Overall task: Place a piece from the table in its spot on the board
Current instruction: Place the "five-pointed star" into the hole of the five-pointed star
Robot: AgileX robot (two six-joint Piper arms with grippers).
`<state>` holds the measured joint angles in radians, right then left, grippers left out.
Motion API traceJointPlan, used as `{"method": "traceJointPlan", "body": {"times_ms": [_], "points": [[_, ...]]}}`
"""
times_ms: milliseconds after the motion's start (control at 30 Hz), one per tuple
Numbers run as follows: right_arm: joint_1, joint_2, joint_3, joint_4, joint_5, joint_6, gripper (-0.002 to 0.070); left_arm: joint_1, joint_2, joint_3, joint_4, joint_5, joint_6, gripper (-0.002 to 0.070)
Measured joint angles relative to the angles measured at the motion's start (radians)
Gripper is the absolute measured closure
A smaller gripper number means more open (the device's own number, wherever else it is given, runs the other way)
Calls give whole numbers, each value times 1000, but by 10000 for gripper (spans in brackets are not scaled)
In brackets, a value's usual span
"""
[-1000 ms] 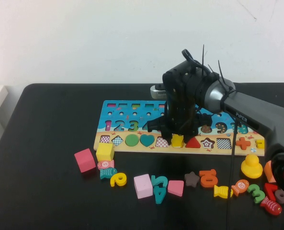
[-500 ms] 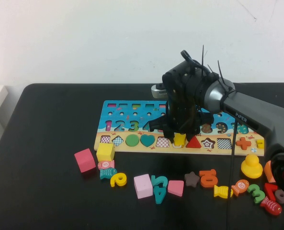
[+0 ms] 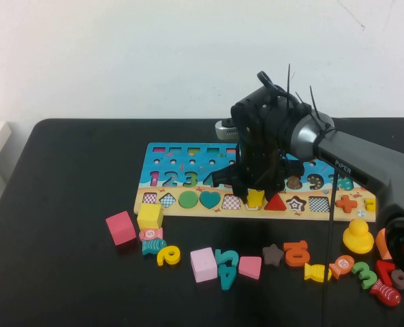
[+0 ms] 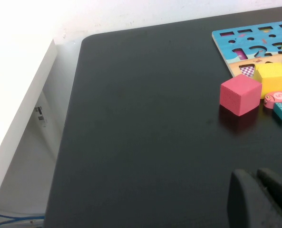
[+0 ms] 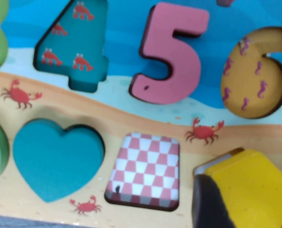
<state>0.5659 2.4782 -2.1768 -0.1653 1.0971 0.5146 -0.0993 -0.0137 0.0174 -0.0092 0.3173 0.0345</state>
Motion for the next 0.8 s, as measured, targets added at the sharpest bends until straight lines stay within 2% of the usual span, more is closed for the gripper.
{"method": "traceJointPlan", "body": {"times_ms": [633,800], "points": [[0,13,0,36,11,-4,314,0,0,0,0,0,0,676],[0,13,0,40,15,-6,259,0,0,0,0,0,0,676]]}}
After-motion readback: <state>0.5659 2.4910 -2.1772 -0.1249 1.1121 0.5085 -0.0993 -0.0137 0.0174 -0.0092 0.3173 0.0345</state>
